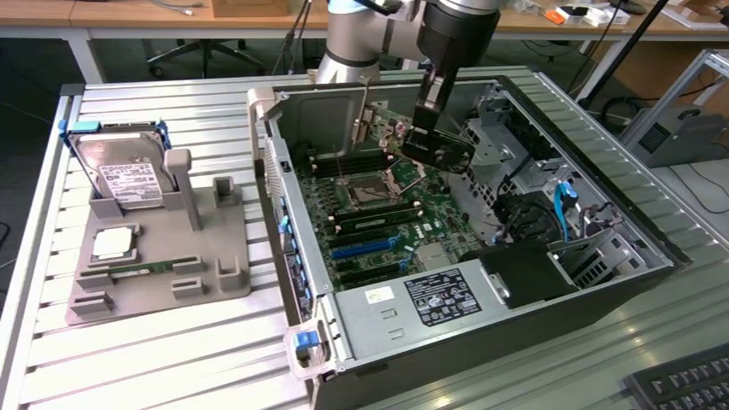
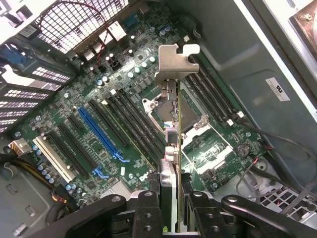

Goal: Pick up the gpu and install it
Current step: 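Insert the gpu into the slot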

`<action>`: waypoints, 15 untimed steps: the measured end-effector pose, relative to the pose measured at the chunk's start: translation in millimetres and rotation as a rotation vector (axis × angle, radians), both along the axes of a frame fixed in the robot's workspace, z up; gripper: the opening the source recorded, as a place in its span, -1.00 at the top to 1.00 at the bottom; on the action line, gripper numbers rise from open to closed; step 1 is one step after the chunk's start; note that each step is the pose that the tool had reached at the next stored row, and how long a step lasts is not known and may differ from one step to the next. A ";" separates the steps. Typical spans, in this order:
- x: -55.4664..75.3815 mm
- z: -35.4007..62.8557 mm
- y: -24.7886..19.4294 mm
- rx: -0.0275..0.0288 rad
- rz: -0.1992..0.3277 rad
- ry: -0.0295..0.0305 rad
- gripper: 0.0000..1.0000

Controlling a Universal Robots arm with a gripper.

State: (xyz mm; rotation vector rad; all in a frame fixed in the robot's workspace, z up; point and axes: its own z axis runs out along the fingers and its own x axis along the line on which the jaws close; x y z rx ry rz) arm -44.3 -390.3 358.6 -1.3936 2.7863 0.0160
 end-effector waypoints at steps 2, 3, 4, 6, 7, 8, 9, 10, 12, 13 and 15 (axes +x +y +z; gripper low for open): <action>0.0 -0.1 0.0 0.0000 0.008 0.0000 0.47; 0.0 -0.1 0.0 0.0000 0.015 0.0000 0.47; 0.0 -0.1 0.0 -0.0001 0.022 0.0000 0.47; 0.0 -0.2 0.0 0.0000 0.032 0.0000 0.47; 0.0 -0.2 0.0 0.0000 0.036 0.0000 0.47; 0.0 -0.2 0.0 0.0000 0.042 0.0000 0.47; 0.0 -0.2 0.0 0.0000 0.047 0.0000 0.47; 0.0 -0.2 0.0 0.0000 0.052 0.0000 0.47; 0.0 -0.3 0.0 0.0000 0.065 0.0000 0.47; 0.0 -0.3 0.0 0.0000 0.074 0.0000 0.47; 0.0 -0.3 0.0 0.0000 0.085 0.0000 0.47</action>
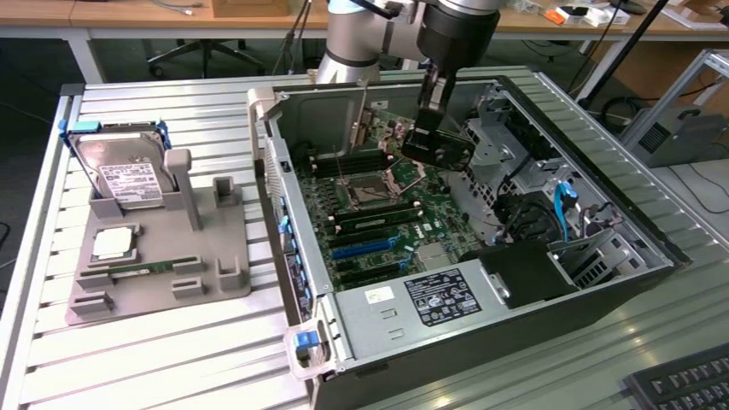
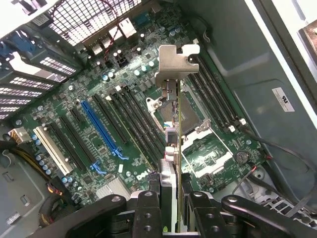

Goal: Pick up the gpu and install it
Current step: 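Insert the gpu into the slot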

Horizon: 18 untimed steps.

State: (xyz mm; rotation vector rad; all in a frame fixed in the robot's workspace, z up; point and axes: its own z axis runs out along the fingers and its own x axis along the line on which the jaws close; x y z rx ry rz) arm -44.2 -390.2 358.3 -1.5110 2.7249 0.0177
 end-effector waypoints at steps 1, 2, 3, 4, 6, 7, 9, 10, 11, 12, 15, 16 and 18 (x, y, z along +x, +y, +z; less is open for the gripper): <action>0.0 0.0 0.0 0.0000 0.004 0.0000 0.47; 0.0 0.0 0.0 0.0000 0.010 0.0000 0.47; 0.0 0.0 0.0 0.0000 0.013 0.0000 0.47; 0.0 0.0 0.0 0.0000 0.018 0.0001 0.47; 0.0 0.0 0.0 0.0000 0.026 0.0000 0.47; 0.0 0.0 -0.1 0.0000 0.032 0.0001 0.47; 0.0 -0.1 -0.1 0.0000 0.041 0.0000 0.47; 0.0 -0.1 -0.1 0.0001 0.045 0.0000 0.47; 0.0 -0.1 -0.1 0.0000 0.050 0.0000 0.47; 0.0 -0.1 -0.1 0.0000 0.054 0.0000 0.47; 0.0 -0.1 -0.2 0.0000 0.065 0.0000 0.47; 0.0 -0.2 -0.2 0.0000 0.069 0.0000 0.47; 0.0 -0.2 -0.2 0.0000 0.077 0.0000 0.47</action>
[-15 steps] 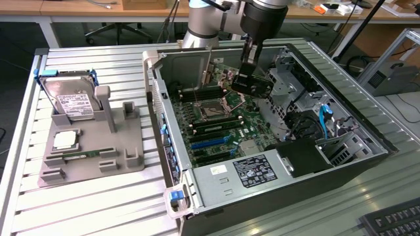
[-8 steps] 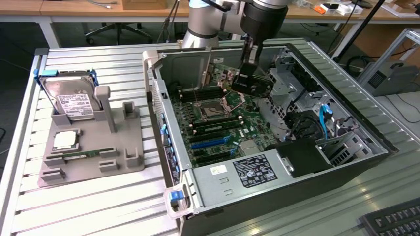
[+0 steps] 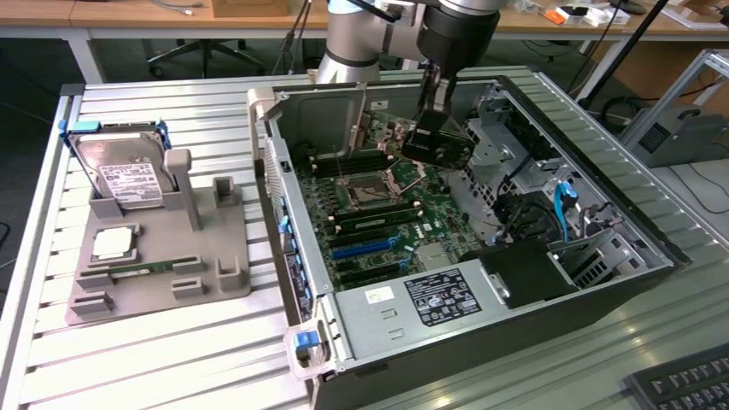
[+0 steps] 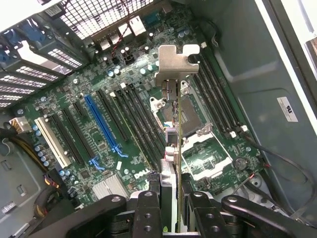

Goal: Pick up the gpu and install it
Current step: 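Insert the gpu into the slot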

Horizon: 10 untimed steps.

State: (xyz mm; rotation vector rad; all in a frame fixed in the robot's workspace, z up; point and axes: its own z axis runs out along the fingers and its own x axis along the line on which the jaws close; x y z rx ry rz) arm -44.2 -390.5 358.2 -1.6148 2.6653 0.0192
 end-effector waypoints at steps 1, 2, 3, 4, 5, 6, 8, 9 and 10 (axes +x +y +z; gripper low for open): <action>0.0 0.0 0.0 0.0000 0.004 0.0000 0.47; 0.0 0.0 0.0 0.0000 0.010 0.0000 0.47; 0.0 0.0 0.0 -0.0001 0.016 0.0001 0.47; 0.0 -0.1 0.0 0.0000 0.020 0.0000 0.47; 0.0 -0.1 0.0 0.0000 0.024 0.0000 0.47; 0.0 -0.1 0.0 0.0000 0.028 0.0000 0.47; 0.0 -0.1 0.0 0.0000 0.037 0.0000 0.47; 0.0 -0.2 0.0 0.0000 0.041 0.0000 0.47; 0.0 -0.2 0.0 0.0000 0.044 0.0000 0.47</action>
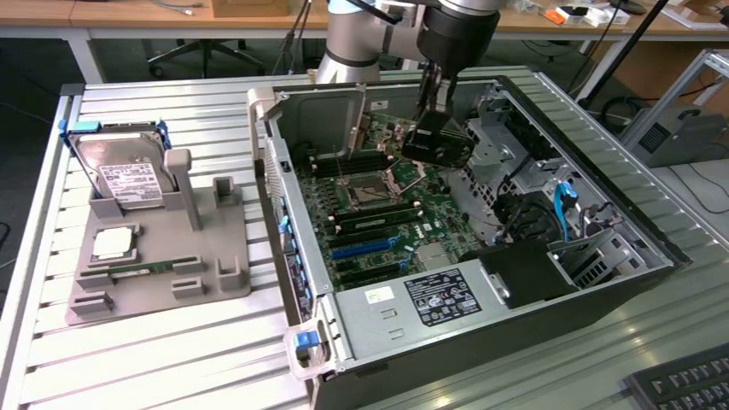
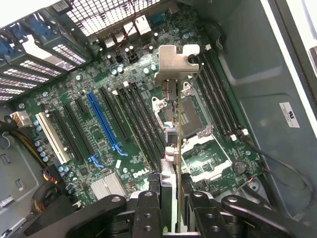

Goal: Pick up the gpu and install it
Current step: 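Insert the gpu into the slot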

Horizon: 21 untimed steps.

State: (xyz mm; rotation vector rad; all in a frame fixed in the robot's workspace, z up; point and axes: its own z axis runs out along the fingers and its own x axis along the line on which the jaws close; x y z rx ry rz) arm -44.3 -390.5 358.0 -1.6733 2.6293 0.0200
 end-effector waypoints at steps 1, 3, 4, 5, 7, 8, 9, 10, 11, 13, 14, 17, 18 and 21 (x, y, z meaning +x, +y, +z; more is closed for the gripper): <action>0.0 0.0 0.0 0.0000 0.004 0.0000 0.47; 0.0 -0.1 0.0 0.0001 0.011 0.0000 0.47; 0.0 -0.1 0.0 0.0000 0.016 0.0000 0.47; 0.0 -0.1 0.0 0.0001 0.019 0.0000 0.47; 0.0 -0.1 0.0 0.0000 0.032 0.0000 0.47; 0.0 -0.2 0.0 0.0000 0.039 0.0000 0.47; 0.0 -0.2 0.0 0.0000 0.045 0.0000 0.47; 0.0 -0.2 0.0 0.0000 0.050 0.0000 0.47; 0.0 -0.3 -0.1 0.0000 0.054 0.0000 0.47; 0.0 -0.3 -0.1 0.0000 0.061 0.0000 0.47; 0.0 -0.3 -0.1 0.0000 0.065 0.0000 0.47; 0.0 -0.4 -0.1 0.0000 0.076 0.0000 0.47; 0.0 -0.4 -0.1 0.0001 0.081 0.0000 0.47; 0.0 -0.5 -0.2 0.0001 0.095 0.0000 0.47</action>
